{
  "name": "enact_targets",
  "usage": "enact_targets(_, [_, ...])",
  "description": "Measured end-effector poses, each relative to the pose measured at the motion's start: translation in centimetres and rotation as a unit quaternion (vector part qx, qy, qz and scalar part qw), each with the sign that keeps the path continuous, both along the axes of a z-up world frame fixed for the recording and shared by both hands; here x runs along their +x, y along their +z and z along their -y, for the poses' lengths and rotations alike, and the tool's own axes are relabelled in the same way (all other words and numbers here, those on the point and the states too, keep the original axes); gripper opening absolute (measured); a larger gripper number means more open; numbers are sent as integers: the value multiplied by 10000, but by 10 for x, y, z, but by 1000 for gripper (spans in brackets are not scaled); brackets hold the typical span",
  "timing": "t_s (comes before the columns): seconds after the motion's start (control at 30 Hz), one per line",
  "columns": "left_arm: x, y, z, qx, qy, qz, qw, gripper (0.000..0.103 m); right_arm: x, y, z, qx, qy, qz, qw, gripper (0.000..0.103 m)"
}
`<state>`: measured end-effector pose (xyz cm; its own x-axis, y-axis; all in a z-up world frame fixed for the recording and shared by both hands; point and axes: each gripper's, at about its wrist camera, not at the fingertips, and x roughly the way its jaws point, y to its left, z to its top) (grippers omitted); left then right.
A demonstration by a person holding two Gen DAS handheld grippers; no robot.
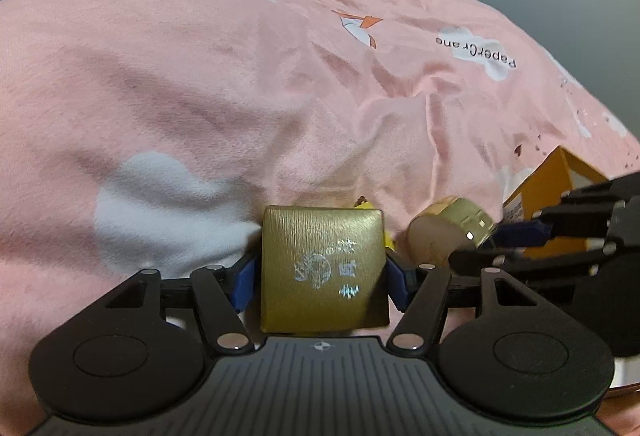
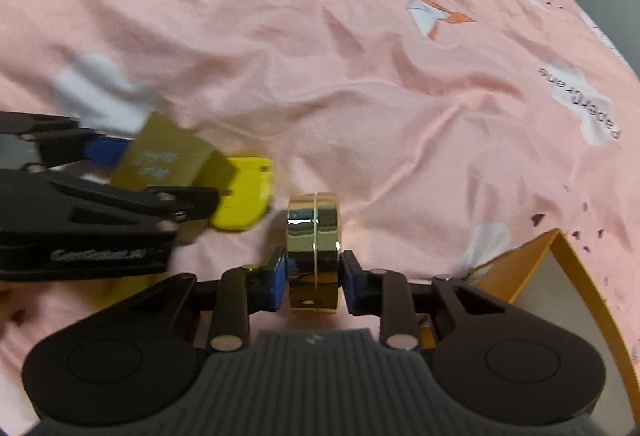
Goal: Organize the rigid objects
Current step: 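Grasp the gold round jar with the right tool while the left tool grasps the gold square box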
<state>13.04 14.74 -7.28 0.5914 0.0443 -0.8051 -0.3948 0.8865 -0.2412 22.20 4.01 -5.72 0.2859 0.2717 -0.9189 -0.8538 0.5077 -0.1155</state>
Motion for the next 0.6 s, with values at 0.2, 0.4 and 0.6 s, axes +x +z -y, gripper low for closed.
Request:
enact_targets(0.2, [-1, -2, 4, 152, -133, 10, 9998, 68, 8, -5, -7, 87, -90, 63, 9999, 28])
enact_targets(0.4, [-10, 8, 10, 284, -150, 205, 9993, 67, -1, 2, 1, 308, -271, 199, 9990, 28])
enact_targets(0.6, [-22, 28, 25, 330, -202, 445, 9983, 67, -19, 23, 29, 715, -570, 188, 9956, 28])
